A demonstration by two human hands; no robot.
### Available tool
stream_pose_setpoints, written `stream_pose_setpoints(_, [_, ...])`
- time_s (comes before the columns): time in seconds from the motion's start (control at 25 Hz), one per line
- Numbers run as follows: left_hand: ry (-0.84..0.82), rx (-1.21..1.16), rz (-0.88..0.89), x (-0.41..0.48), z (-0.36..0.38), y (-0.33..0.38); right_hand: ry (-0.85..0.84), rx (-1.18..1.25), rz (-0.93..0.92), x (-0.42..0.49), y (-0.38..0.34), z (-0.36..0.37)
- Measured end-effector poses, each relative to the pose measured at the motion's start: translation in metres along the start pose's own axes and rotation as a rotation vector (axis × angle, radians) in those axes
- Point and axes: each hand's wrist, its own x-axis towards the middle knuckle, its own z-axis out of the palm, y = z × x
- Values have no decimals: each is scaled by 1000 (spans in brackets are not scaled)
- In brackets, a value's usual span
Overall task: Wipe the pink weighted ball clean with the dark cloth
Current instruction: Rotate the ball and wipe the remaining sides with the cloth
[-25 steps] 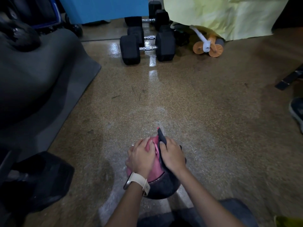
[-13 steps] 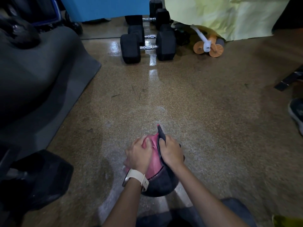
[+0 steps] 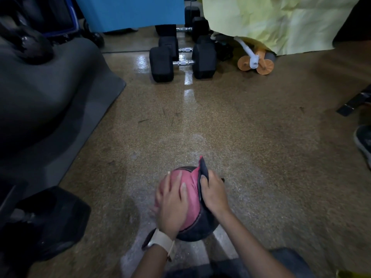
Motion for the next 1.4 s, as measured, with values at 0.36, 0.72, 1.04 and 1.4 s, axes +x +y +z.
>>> stream_pose_setpoints(0.36, [-35,-3,-31,23,7,16,-136,-230,-105,-9,2,-7])
stream_pose_setpoints(0.72, [-14,7,-54,15,0,22,-139,-263,-129,-47,4,-2])
stream_pose_setpoints(1.04, [-51,2,-91,27,2,26,33,-253,-229,-92,17,8])
stream_pose_setpoints(1.4, [11,-12,-104,36,9,13,-68,-273,-117,-14,-14,9])
